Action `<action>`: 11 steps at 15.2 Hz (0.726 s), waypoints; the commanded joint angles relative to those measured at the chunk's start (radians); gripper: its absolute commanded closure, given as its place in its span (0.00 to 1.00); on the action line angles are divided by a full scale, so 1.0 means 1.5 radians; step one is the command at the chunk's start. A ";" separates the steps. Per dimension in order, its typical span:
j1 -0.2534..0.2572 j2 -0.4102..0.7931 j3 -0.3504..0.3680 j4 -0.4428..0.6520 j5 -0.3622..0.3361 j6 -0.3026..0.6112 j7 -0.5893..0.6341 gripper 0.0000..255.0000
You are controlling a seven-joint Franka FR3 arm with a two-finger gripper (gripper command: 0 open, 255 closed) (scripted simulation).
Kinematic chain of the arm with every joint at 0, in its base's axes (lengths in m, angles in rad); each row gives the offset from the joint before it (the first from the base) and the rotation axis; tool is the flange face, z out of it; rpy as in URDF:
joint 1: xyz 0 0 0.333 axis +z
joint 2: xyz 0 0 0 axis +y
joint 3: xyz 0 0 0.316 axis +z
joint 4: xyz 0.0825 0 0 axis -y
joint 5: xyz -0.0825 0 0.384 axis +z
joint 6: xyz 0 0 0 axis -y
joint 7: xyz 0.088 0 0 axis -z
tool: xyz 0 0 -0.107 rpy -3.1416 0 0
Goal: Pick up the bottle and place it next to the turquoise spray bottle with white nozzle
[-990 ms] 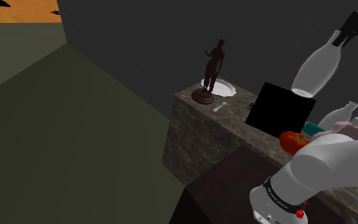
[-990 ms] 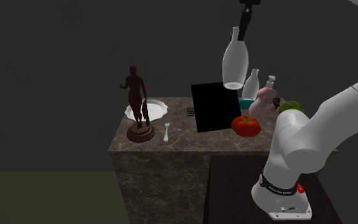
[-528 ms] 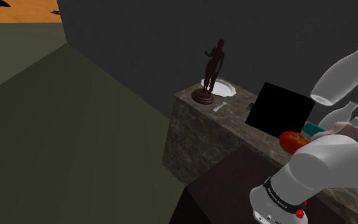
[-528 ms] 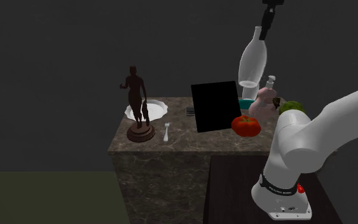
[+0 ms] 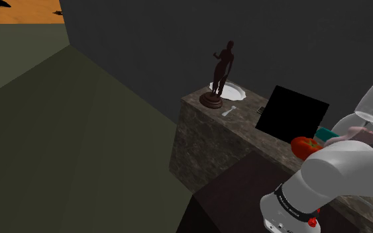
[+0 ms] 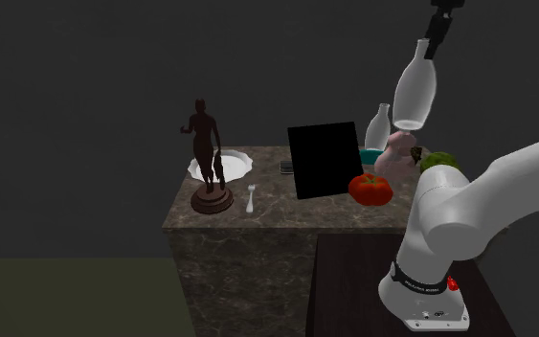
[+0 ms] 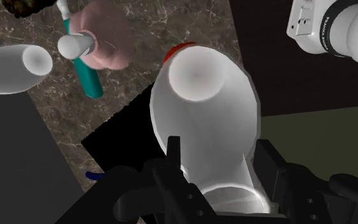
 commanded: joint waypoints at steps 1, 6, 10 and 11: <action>0.003 0.001 -0.024 0.027 -0.018 -0.012 -0.035 1.00; 0.016 0.003 -0.090 0.094 -0.066 -0.034 -0.125 1.00; 0.009 -0.018 -0.105 0.072 -0.085 -0.019 -0.141 1.00; 0.005 -0.025 -0.104 0.057 -0.087 -0.012 -0.138 1.00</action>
